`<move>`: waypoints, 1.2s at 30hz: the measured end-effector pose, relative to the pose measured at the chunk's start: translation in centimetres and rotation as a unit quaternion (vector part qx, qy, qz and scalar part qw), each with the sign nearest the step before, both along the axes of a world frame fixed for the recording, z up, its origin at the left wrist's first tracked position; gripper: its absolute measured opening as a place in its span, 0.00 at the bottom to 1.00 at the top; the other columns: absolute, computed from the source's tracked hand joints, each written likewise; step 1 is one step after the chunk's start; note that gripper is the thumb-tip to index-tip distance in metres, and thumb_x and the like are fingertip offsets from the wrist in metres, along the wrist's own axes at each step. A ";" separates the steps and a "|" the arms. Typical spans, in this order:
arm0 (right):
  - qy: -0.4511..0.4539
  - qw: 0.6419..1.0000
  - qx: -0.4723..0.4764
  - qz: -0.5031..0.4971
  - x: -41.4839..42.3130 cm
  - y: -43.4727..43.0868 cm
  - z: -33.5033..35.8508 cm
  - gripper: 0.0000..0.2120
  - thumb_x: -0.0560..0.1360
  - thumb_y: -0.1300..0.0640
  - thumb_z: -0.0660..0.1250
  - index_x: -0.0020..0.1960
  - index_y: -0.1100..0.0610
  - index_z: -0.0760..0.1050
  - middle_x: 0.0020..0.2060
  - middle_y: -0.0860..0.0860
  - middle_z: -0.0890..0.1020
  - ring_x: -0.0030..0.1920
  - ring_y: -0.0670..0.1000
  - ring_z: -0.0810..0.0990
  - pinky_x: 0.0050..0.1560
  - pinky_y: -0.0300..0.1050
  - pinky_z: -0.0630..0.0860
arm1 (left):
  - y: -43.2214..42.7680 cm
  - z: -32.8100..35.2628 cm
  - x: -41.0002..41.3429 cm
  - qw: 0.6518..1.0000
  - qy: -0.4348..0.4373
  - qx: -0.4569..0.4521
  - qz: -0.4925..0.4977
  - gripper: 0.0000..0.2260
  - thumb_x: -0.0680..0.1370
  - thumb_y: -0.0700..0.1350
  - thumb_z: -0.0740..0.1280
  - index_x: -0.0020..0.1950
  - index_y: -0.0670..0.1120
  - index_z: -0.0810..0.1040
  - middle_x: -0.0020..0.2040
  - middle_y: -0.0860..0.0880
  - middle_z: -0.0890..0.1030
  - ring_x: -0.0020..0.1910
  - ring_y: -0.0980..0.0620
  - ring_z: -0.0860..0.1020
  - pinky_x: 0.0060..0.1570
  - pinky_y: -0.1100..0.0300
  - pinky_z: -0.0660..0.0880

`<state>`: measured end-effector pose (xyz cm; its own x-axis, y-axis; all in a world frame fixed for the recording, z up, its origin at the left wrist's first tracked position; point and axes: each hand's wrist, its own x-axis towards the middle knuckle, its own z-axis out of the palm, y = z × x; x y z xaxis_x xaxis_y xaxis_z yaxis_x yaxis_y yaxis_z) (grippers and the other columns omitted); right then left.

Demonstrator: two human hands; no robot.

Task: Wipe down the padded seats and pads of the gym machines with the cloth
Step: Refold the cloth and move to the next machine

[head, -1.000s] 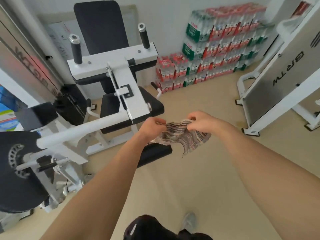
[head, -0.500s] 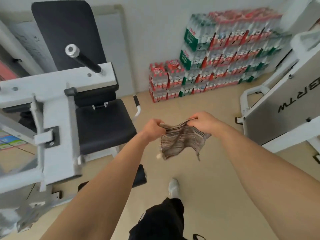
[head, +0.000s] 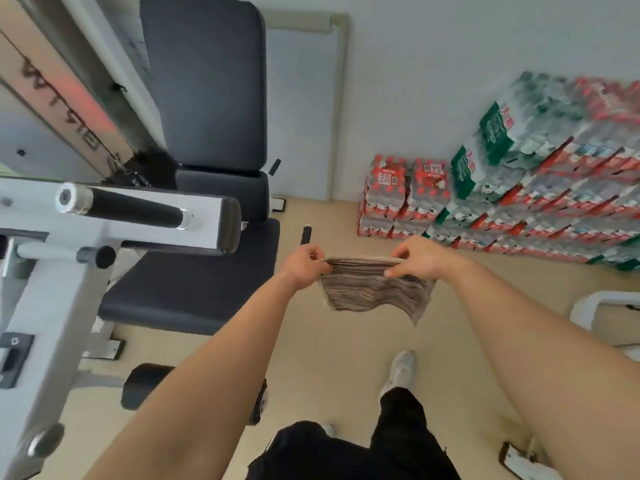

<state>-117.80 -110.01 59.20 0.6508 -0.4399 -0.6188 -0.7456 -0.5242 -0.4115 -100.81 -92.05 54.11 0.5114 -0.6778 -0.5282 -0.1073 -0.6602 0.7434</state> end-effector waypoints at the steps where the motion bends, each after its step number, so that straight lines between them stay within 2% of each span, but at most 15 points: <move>1: 0.004 1.000 0.011 0.020 1.4 -1.5 -0.7 0.12 0.74 0.51 0.75 0.54 0.54 0.84 0.47 0.49 0.85 0.48 0.50 0.82 0.54 0.49 0.78 | -0.7 -0.3 0.9 1.000 -0.003 0.003 0.025 0.08 0.77 0.41 0.70 0.42 0.46 0.71 0.41 0.46 0.77 0.40 0.48 0.74 0.43 0.53 0.76; 5: -0.013 0.994 0.041 0.100 8.6 -7.7 -3.8 0.09 0.77 0.58 0.71 0.56 0.57 0.84 0.49 0.52 0.86 0.47 0.51 0.82 0.48 0.46 0.79 | -3.8 -1.5 4.8 0.987 -0.019 0.013 0.159 0.08 0.74 0.39 0.70 0.41 0.46 0.71 0.39 0.46 0.75 0.39 0.48 0.74 0.44 0.47 0.80; 7: -0.018 0.988 0.053 0.146 12.4 -9.9 -4.9 0.08 0.77 0.60 0.70 0.55 0.56 0.84 0.47 0.53 0.86 0.41 0.49 0.81 0.43 0.43 0.77 | -4.4 -2.3 6.2 0.971 -0.022 0.019 0.237 0.08 0.73 0.40 0.71 0.40 0.46 0.71 0.37 0.47 0.75 0.37 0.48 0.75 0.44 0.46 0.81; 9: -0.008 0.978 0.075 0.193 15.7 -11.6 -5.9 0.06 0.77 0.61 0.70 0.49 0.55 0.85 0.40 0.56 0.86 0.33 0.49 0.79 0.37 0.43 0.78 | -4.7 -3.1 7.0 0.951 -0.014 0.030 0.308 0.10 0.72 0.40 0.72 0.38 0.47 0.71 0.36 0.47 0.75 0.35 0.48 0.75 0.41 0.49 0.81; 11: -0.005 0.972 0.100 0.211 18.9 -12.6 -7.3 0.07 0.77 0.63 0.69 0.43 0.55 0.83 0.35 0.58 0.84 0.32 0.53 0.78 0.35 0.45 0.77 | -4.6 -4.2 7.4 0.933 0.000 0.042 0.356 0.10 0.72 0.39 0.73 0.37 0.47 0.72 0.36 0.47 0.76 0.35 0.48 0.75 0.37 0.52 0.80; 16: 0.000 0.958 0.104 0.267 26.4 -12.1 -11.2 0.04 0.78 0.58 0.69 0.46 0.56 0.82 0.33 0.55 0.81 0.27 0.51 0.73 0.33 0.43 0.72 | -3.4 -7.9 8.9 0.883 0.036 0.069 0.463 0.03 0.74 0.41 0.71 0.46 0.44 0.78 0.40 0.45 0.80 0.34 0.49 0.79 0.28 0.60 0.76; 19: 0.019 0.947 0.118 0.298 31.1 -10.3 -13.0 0.05 0.80 0.57 0.67 0.46 0.54 0.79 0.37 0.56 0.84 0.24 0.46 0.75 0.30 0.40 0.72 | -2.4 -10.7 10.7 0.850 0.060 0.062 0.520 0.05 0.77 0.44 0.68 0.49 0.47 0.83 0.45 0.46 0.85 0.44 0.48 0.83 0.44 0.51 0.83; 20: 0.020 0.944 0.117 0.309 32.8 -9.6 -13.5 0.04 0.80 0.57 0.66 0.47 0.54 0.79 0.38 0.54 0.83 0.27 0.46 0.78 0.31 0.40 0.73 | -2.2 -11.4 11.4 0.837 0.072 0.063 0.538 0.07 0.78 0.45 0.67 0.51 0.47 0.83 0.48 0.46 0.85 0.47 0.48 0.83 0.48 0.49 0.83; 23: -0.010 0.932 0.108 0.345 37.9 -7.0 -14.4 0.04 0.79 0.56 0.68 0.46 0.51 0.80 0.39 0.46 0.81 0.44 0.51 0.81 0.46 0.46 0.78 | -2.5 -12.2 13.9 0.766 0.108 0.011 0.634 0.12 0.83 0.45 0.62 0.64 0.42 0.75 0.55 0.45 0.80 0.50 0.50 0.78 0.42 0.57 0.80; 26: -0.054 0.924 0.123 0.359 42.7 -4.3 -14.5 0.04 0.78 0.55 0.68 0.45 0.50 0.80 0.41 0.45 0.82 0.48 0.50 0.81 0.51 0.45 0.76 | -2.0 -12.7 16.6 0.663 0.033 -0.035 0.747 0.11 0.83 0.39 0.61 0.64 0.37 0.74 0.52 0.44 0.77 0.51 0.48 0.78 0.32 0.66 0.79; 30: -0.116 0.897 0.118 0.409 47.2 -1.7 -14.0 0.06 0.80 0.52 0.65 0.51 0.51 0.80 0.45 0.44 0.81 0.47 0.48 0.78 0.48 0.45 0.74 | -0.9 -12.7 18.9 0.580 -0.024 -0.078 0.810 0.12 0.83 0.40 0.63 0.66 0.39 0.75 0.60 0.44 0.79 0.59 0.51 0.79 0.53 0.64 0.80; 31: -0.132 0.890 0.114 0.420 47.7 -1.2 -14.3 0.05 0.80 0.52 0.64 0.50 0.51 0.79 0.44 0.44 0.80 0.45 0.47 0.77 0.45 0.44 0.73 | -0.8 -12.7 19.3 0.573 -0.054 -0.060 0.816 0.12 0.83 0.40 0.63 0.65 0.38 0.75 0.60 0.43 0.79 0.57 0.53 0.79 0.55 0.67 0.78; 33: -0.159 0.883 0.082 0.434 48.2 -0.8 -15.9 0.04 0.80 0.52 0.63 0.48 0.50 0.77 0.45 0.45 0.77 0.43 0.48 0.75 0.39 0.43 0.69 | -1.2 -12.7 19.7 0.583 -0.121 0.009 0.803 0.09 0.82 0.39 0.64 0.59 0.39 0.78 0.54 0.43 0.80 0.48 0.56 0.78 0.47 0.76 0.75; 35: -0.160 0.878 0.067 0.447 47.8 -1.0 -18.8 0.04 0.80 0.53 0.63 0.47 0.50 0.75 0.49 0.47 0.75 0.44 0.50 0.76 0.39 0.44 0.68 | -2.1 -13.6 19.1 0.602 -0.170 0.100 0.774 0.06 0.80 0.40 0.65 0.54 0.43 0.80 0.49 0.49 0.80 0.42 0.57 0.76 0.38 0.76 0.70; 36: -0.150 0.873 0.071 0.458 47.5 -1.3 -20.8 0.04 0.80 0.53 0.63 0.47 0.50 0.75 0.50 0.47 0.75 0.44 0.50 0.76 0.39 0.44 0.69 | -2.6 -14.7 18.4 0.609 -0.181 0.145 0.759 0.05 0.80 0.42 0.66 0.53 0.45 0.80 0.48 0.51 0.79 0.42 0.56 0.76 0.39 0.75 0.69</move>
<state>-70.35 -111.32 38.44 0.8318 0.4180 -0.3652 0.1128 -0.7715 -0.6261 -82.37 -94.69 39.38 0.5514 0.8147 -0.1796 0.6672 -0.3014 0.6811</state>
